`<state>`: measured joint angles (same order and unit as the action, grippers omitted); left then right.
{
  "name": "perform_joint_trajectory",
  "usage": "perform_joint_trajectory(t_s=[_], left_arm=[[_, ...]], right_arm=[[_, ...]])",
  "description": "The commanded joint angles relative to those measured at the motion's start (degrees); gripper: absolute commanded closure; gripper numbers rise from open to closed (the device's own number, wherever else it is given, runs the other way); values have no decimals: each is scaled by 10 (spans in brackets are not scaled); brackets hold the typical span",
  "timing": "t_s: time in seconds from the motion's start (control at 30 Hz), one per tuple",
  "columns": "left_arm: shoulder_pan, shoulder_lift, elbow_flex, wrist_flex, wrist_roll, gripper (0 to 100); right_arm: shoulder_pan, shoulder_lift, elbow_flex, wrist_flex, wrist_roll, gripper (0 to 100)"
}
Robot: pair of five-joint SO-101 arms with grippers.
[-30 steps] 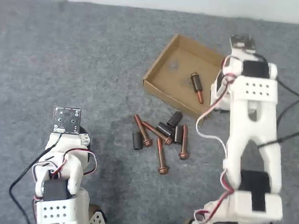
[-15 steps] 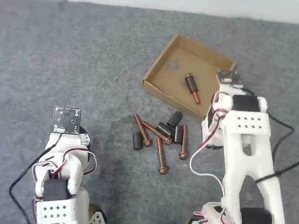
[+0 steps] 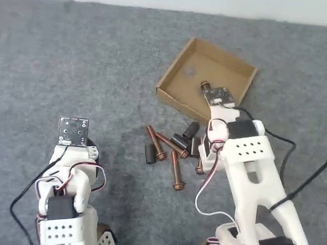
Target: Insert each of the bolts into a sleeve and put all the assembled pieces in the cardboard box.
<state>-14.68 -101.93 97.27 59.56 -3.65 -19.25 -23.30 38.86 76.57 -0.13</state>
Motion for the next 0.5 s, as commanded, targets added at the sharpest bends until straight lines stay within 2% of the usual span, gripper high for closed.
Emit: perform_joint_trajectory(t_s=[0.0, 0.2, 0.3, 0.47], left_arm=[[-1, 10, -5, -1, -6, 988], [-1, 10, -5, -2, -6, 988], [-1, 9, -5, -2, -6, 988], [0, 9, -5, -2, -6, 988]], right_arm=[[-21, -22, -4, -42, -17, 993], [-70, -21, -5, -109, -23, 993], [-74, -21, -6, -141, -57, 990], [-85, -11, -8, -160, -62, 908]])
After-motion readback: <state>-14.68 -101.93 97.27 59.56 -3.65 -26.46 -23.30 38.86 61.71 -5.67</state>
